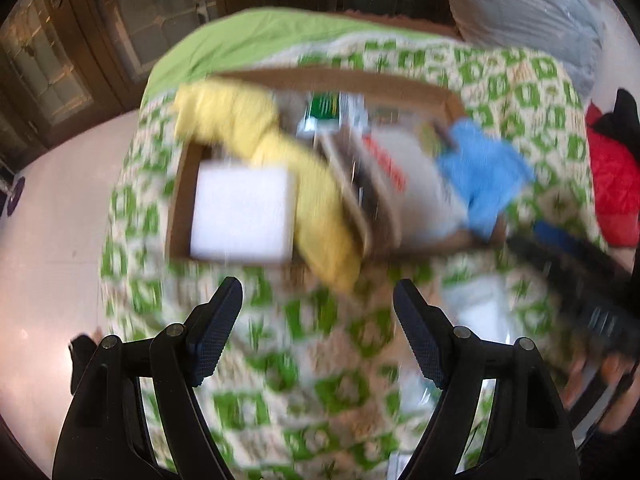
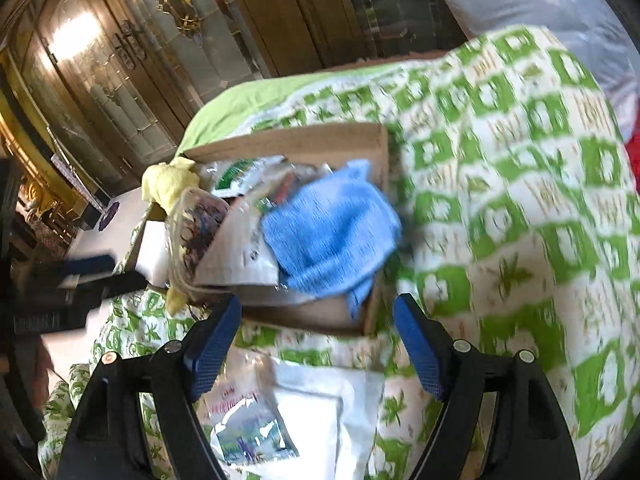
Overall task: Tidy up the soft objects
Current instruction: 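Withdraw both grippers from the tray toward the items on the quilt, then grasp the white printed sachet with the left gripper while the right gripper approaches the Dole packet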
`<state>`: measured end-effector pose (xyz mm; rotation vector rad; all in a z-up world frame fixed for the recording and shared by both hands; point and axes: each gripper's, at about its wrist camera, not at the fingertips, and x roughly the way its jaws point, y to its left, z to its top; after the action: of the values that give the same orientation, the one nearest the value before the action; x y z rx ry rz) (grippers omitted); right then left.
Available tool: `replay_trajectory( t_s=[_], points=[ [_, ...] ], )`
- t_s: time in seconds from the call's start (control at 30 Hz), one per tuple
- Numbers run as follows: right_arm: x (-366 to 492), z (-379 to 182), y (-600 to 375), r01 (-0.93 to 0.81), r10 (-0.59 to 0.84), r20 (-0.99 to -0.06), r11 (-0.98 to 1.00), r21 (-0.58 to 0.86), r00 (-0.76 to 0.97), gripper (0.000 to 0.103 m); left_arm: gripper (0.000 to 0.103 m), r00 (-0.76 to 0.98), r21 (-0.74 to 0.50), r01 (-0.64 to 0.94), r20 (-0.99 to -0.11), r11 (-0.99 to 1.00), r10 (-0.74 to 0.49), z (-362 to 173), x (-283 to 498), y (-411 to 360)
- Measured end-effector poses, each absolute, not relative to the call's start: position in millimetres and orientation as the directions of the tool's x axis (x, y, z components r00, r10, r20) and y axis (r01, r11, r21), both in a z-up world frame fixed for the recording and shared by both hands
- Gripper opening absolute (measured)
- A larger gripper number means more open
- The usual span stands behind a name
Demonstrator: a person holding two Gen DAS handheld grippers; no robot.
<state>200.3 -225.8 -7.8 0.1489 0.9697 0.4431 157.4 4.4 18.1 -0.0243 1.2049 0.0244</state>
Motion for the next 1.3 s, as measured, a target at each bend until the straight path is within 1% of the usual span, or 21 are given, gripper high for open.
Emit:
replay_trajectory(
  t_s=[0.07,0.2,0.3,0.43,0.6,0.73,0.93,1.13,1.3],
  points=[
    [197,-9,-227,-0.291,0.418,-0.768,0.905,0.31,0.485,0.079,0.079,0.334,-0.025,-0.044,-0.943,0.999,-0.009,7,141,8],
    [188,-13,-228,-0.289,0.403,-0.78,0.911,0.293,0.479,0.079,0.079,0.289,-0.102,-0.077,-0.954,0.992,-0.076,-17,112,8],
    [181,-15,-228,-0.292,0.389,-0.786,0.916,0.275,0.481,0.079,0.079,0.27,-0.123,-0.077,-0.958,0.989,-0.098,-27,101,0],
    [174,-16,-229,-0.294,0.378,-0.792,0.92,0.26,0.48,0.079,0.079,0.255,-0.125,-0.044,-0.961,0.991,-0.11,-32,92,-19],
    [165,-25,-223,-0.327,0.362,-0.828,0.916,0.231,0.429,0.079,0.079,0.23,-0.127,-0.007,-0.966,0.992,-0.122,-38,82,-33],
    [163,-29,-222,-0.338,0.383,-0.834,0.906,0.255,0.397,0.079,0.079,0.194,-0.122,0.045,-0.973,0.991,-0.129,-45,65,-45],
    [162,-30,-221,-0.334,0.382,-0.834,0.907,0.255,0.4,0.079,0.079,0.186,-0.136,0.024,-0.973,0.99,-0.138,-50,52,-47],
    [165,-35,-224,-0.305,0.336,-0.85,0.926,0.22,0.406,0.079,0.079,0.187,-0.14,0.031,-0.972,0.99,-0.144,-50,66,-51],
    [164,-35,-223,-0.317,0.348,-0.848,0.92,0.228,0.4,0.079,0.079,0.147,-0.138,0.075,-0.978,0.988,-0.148,-57,71,-66]
  ],
)
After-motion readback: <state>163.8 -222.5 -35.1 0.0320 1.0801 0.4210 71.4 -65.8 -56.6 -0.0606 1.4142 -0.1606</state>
